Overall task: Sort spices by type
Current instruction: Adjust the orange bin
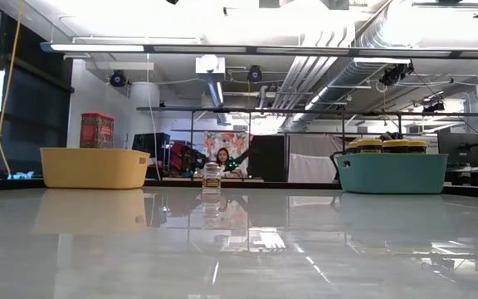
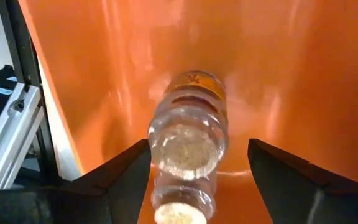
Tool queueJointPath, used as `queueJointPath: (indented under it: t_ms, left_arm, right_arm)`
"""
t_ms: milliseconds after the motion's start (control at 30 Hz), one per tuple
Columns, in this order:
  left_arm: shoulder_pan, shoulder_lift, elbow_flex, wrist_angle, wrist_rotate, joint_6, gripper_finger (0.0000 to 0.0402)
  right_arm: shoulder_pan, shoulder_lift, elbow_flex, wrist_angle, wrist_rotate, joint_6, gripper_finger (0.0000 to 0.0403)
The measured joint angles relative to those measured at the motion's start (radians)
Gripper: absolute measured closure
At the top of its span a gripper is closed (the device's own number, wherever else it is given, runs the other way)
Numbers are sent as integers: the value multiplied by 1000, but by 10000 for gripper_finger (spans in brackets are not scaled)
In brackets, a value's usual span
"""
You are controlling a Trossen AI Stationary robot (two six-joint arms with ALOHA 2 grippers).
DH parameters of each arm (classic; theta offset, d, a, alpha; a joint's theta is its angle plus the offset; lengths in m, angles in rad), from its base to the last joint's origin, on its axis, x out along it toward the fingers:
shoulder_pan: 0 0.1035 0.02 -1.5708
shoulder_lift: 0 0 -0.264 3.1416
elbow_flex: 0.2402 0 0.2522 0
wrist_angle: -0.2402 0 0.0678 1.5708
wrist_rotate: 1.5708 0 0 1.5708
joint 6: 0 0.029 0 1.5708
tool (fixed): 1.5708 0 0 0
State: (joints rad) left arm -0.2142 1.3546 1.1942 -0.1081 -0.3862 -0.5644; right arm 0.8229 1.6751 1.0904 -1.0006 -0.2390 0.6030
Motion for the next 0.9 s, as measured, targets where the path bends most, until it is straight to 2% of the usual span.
queueJointPath:
  t_ms: [400, 467, 600, 733, 800, 900]
  left_arm:
    - [0, 0, 0, -4, 0, 19, 101]
    - [0, 0, 0, -4, 1, 19, 101]
    - [0, 0, 0, -5, 1, 19, 101]
    - [0, 0, 0, -5, 1, 19, 101]
    - [0, 0, 0, -7, 1, 19, 101]
    - [0, -1, 0, -8, 1, 19, 101]
  right_arm:
    - [-5, -209, 1, -165, -14, 45, 137]
    - [-6, -256, 1, -216, 20, 87, 138]
    - [-7, -337, 1, -274, 155, 201, 154]
    - [-15, -361, -37, -313, 204, 270, 209]
    - [-25, -359, -89, -315, 202, 314, 257]
    - [-48, -359, -163, -269, 191, 376, 351]
